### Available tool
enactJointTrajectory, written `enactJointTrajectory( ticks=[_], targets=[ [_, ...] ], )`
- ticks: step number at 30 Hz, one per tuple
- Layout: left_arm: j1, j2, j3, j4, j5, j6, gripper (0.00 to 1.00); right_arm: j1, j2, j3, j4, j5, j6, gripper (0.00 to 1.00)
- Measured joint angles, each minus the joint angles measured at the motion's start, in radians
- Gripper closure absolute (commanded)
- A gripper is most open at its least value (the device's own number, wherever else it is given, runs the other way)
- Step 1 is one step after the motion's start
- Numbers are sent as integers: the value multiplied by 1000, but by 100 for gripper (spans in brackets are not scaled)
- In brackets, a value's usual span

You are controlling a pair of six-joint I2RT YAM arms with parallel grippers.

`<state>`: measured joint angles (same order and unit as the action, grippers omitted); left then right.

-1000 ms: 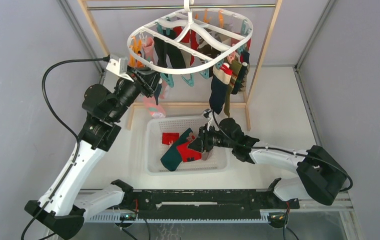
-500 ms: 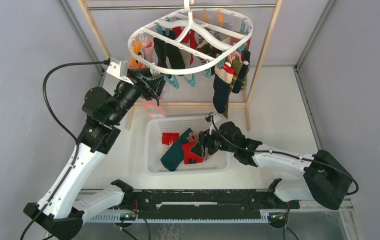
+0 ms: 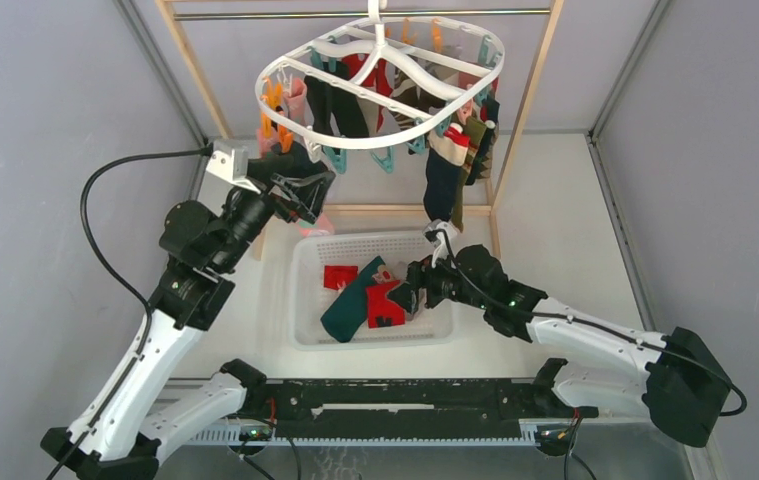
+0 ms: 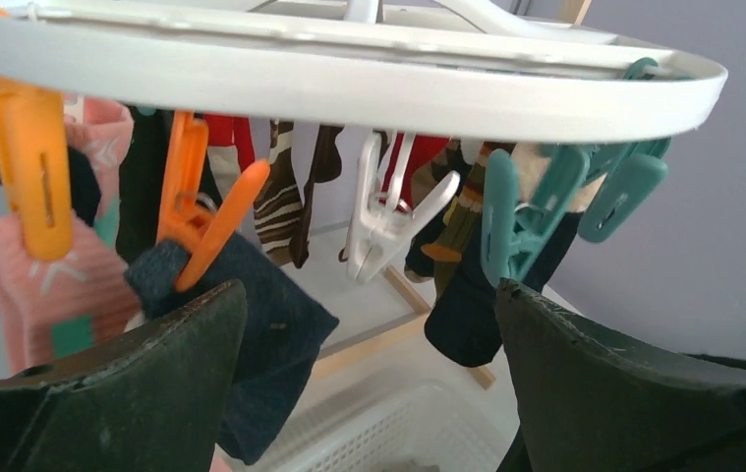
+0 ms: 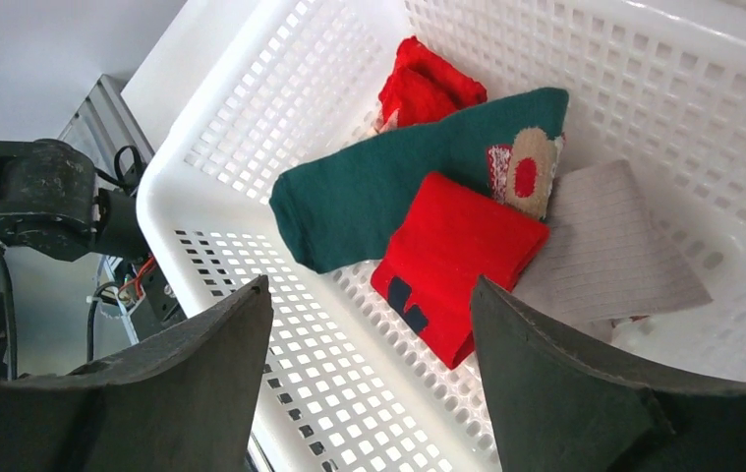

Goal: Remove the socks clipped to the hanger
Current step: Place the sock in the bin.

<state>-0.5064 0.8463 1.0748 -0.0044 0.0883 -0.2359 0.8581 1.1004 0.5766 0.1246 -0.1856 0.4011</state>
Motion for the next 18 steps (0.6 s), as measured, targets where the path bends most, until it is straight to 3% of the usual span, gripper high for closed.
enactJointTrajectory(
  ticks=[11, 15, 18],
  targets=[
    [-29, -162, -107, -43, -110, -1, 1, 0, -64, 0, -9, 10, -13, 20],
    [-32, -212, -152, -64, -181, -2, 7, 0, -64, 0, -9, 8, -13, 20],
    [-33, -225, -176, -76, -247, -11, 17, 0, -64, 0, -9, 8, -13, 20]
  ],
)
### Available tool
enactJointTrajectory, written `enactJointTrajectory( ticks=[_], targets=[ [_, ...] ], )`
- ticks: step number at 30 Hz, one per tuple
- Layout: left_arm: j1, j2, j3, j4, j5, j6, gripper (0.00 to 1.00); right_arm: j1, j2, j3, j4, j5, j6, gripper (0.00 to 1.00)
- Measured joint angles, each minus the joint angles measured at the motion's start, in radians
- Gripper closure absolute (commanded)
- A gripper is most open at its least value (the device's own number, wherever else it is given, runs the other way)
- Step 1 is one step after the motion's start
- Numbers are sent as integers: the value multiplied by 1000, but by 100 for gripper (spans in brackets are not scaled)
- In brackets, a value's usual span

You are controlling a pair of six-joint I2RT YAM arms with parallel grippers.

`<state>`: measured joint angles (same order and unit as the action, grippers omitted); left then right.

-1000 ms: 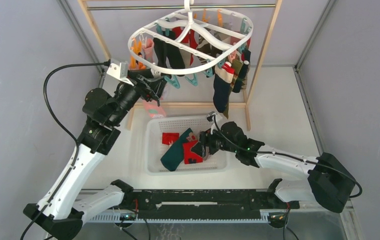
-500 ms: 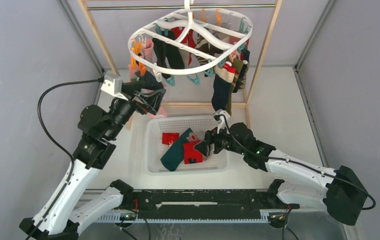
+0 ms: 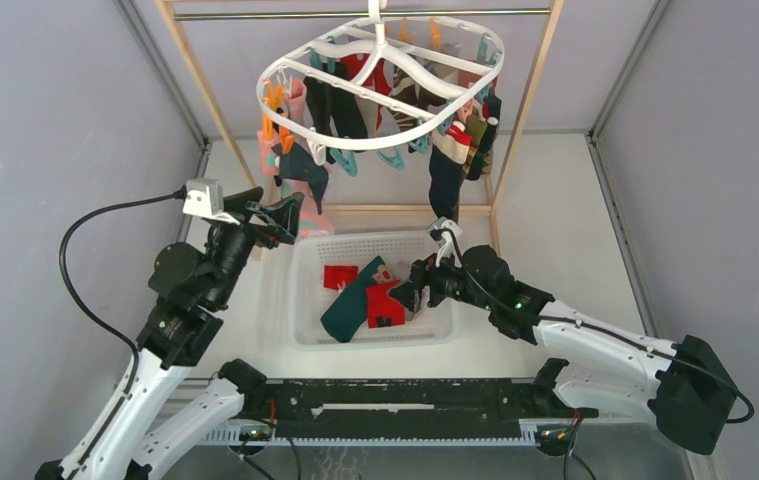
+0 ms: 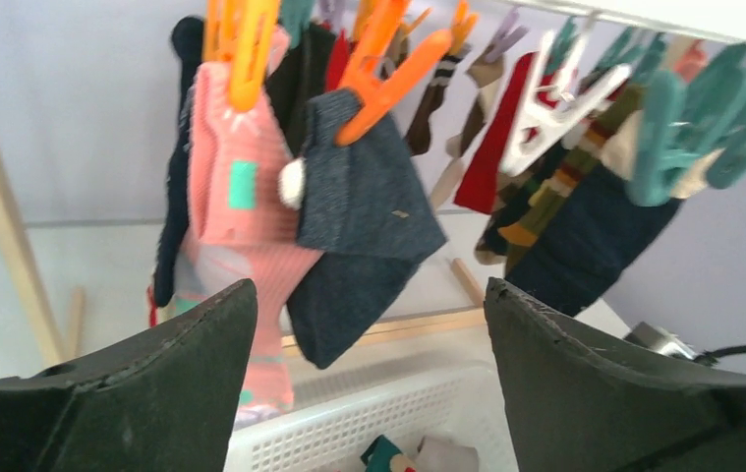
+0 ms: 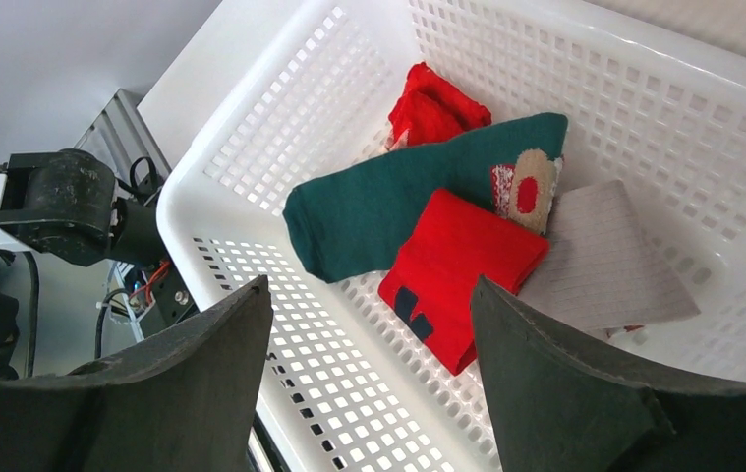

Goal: Remove the socks clipped to the hanger
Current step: Place the sock in the bin.

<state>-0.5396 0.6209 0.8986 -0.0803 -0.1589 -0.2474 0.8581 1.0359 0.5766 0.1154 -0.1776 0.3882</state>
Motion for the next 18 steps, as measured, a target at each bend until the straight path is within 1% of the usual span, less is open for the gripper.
enactJointTrajectory(
  ticks=[2, 4, 10, 18],
  targets=[
    [0, 0, -8, -13, -45, -10, 22, 0, 0, 0, 0, -2, 0, 20],
    [-1, 3, -12, -26, -92, -16, 24, 0, 0, 0, 0, -3, 0, 20],
    [-1, 23, -12, -36, -203, -23, 24, 1, -12, 0, -7, -4, 0, 21],
    [0, 148, -9, -6, -256, -13, 26, 1, -56, -18, -12, -3, 1, 20]
  ],
)
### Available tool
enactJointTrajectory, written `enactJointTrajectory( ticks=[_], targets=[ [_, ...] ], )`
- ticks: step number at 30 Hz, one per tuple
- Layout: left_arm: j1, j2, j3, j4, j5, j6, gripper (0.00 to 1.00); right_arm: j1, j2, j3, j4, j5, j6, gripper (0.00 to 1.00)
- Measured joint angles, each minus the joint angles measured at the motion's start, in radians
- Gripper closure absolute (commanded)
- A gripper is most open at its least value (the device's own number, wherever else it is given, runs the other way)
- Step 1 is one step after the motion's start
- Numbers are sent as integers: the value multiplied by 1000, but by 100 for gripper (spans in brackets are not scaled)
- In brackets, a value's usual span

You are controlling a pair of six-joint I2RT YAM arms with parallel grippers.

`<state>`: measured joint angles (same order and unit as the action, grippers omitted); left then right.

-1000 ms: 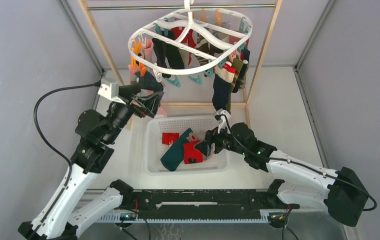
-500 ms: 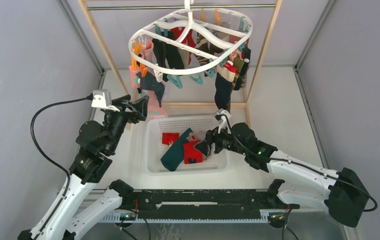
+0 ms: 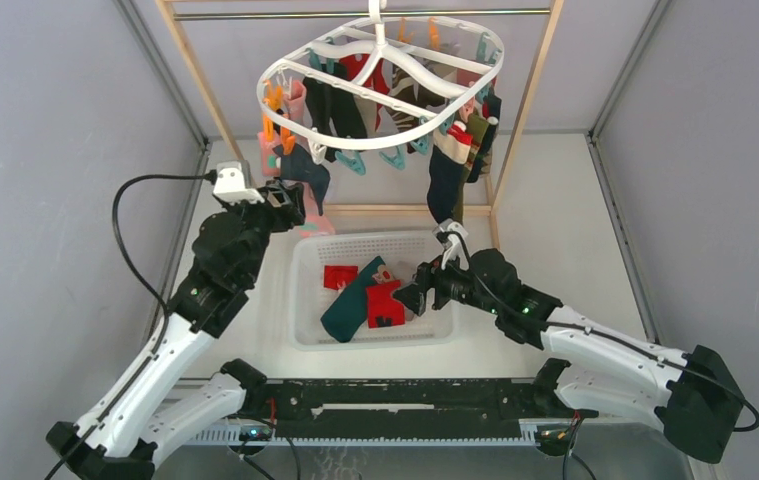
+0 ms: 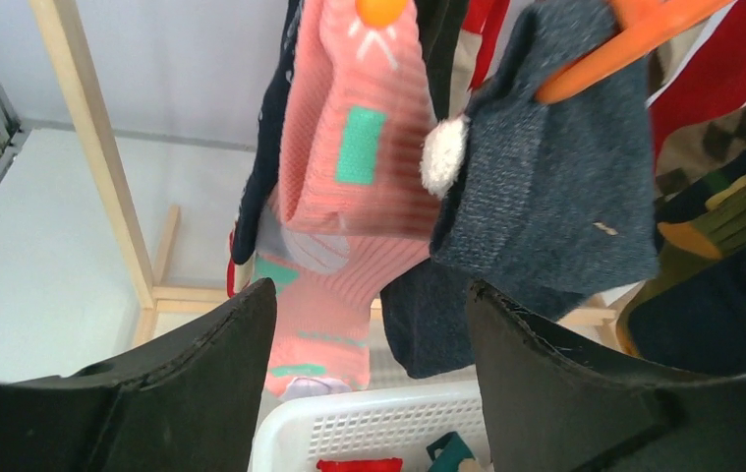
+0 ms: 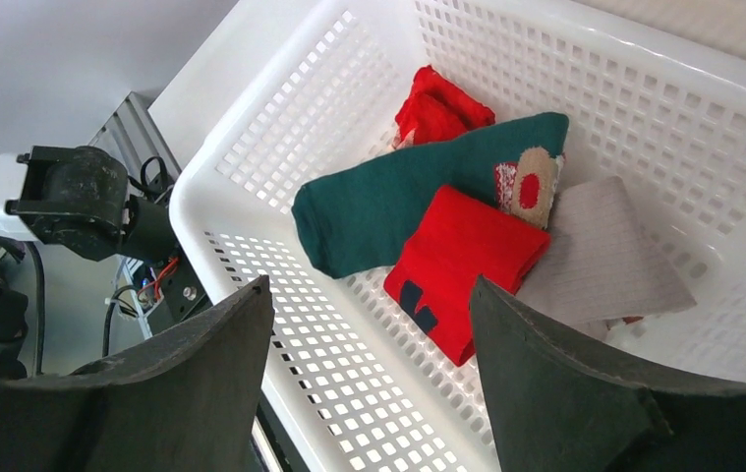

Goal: Remove the socks clipped to the hanger
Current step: Place the sock in the bin, then remove the sock from the hanger.

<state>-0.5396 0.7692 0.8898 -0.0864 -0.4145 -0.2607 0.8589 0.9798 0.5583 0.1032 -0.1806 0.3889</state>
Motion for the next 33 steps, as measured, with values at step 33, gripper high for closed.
enactJointTrajectory(
  ticks=[33],
  targets=[
    [91, 60, 40, 69, 114, -13, 16, 0, -50, -40, -18, 15, -1, 21]
  ],
)
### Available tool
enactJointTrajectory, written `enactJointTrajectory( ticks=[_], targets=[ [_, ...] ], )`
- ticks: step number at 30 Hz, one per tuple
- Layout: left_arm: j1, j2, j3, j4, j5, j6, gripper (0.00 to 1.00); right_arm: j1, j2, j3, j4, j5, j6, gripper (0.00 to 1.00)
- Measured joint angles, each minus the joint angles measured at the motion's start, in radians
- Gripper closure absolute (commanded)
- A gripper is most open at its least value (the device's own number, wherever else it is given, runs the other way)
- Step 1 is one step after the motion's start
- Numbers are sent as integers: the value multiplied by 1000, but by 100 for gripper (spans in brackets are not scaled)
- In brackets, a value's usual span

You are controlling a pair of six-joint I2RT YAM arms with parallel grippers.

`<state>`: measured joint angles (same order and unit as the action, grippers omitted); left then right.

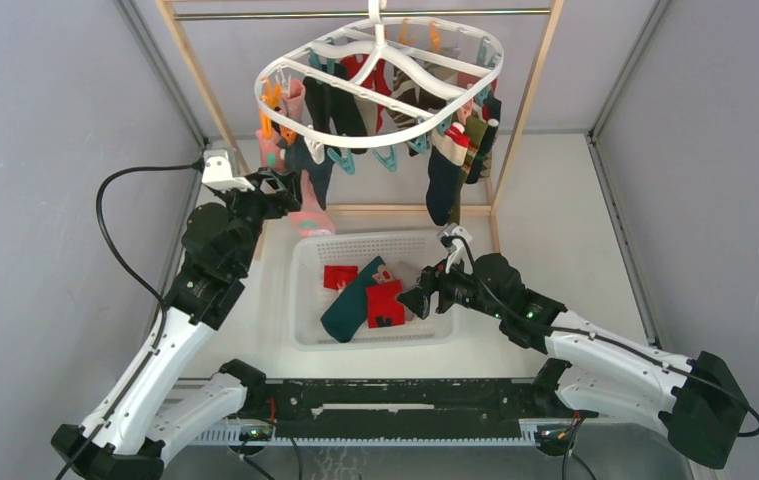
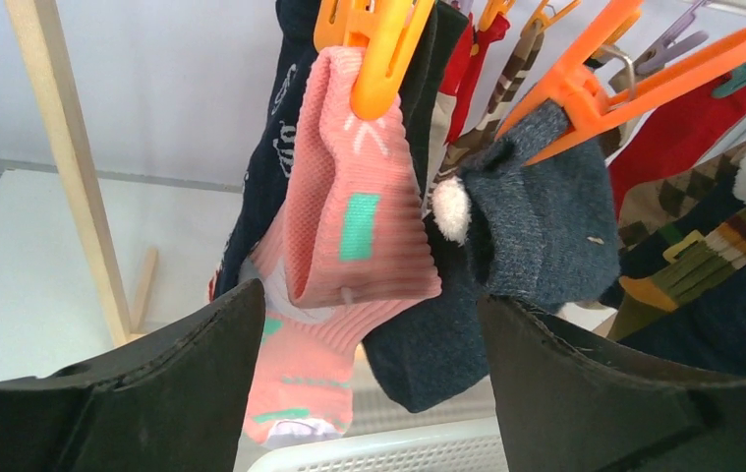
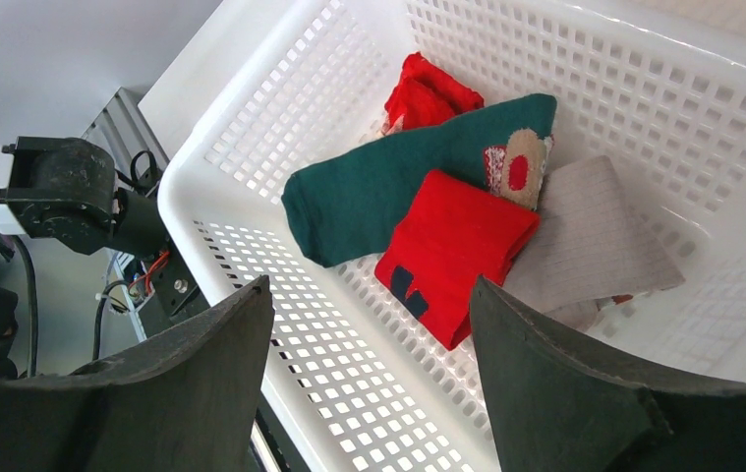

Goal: Remove the socks clipped to the hanger
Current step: Remove the sock from the hanger.

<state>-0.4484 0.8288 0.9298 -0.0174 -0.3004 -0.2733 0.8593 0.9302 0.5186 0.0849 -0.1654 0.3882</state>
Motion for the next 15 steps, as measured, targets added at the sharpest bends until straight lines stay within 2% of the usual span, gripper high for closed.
enactJointTrajectory(
  ticks=[8, 12, 15],
  targets=[
    [6, 25, 46, -4, 0, -8, 21, 0, 0, 0, 0, 0, 0, 21],
    [16, 43, 73, -3, 0, -16, 35, 0, 0, 0, 0, 0, 0, 20],
    [23, 56, 79, -3, 1, -19, 52, 0, 0, -1, -1, 0, 0, 21]
  ],
)
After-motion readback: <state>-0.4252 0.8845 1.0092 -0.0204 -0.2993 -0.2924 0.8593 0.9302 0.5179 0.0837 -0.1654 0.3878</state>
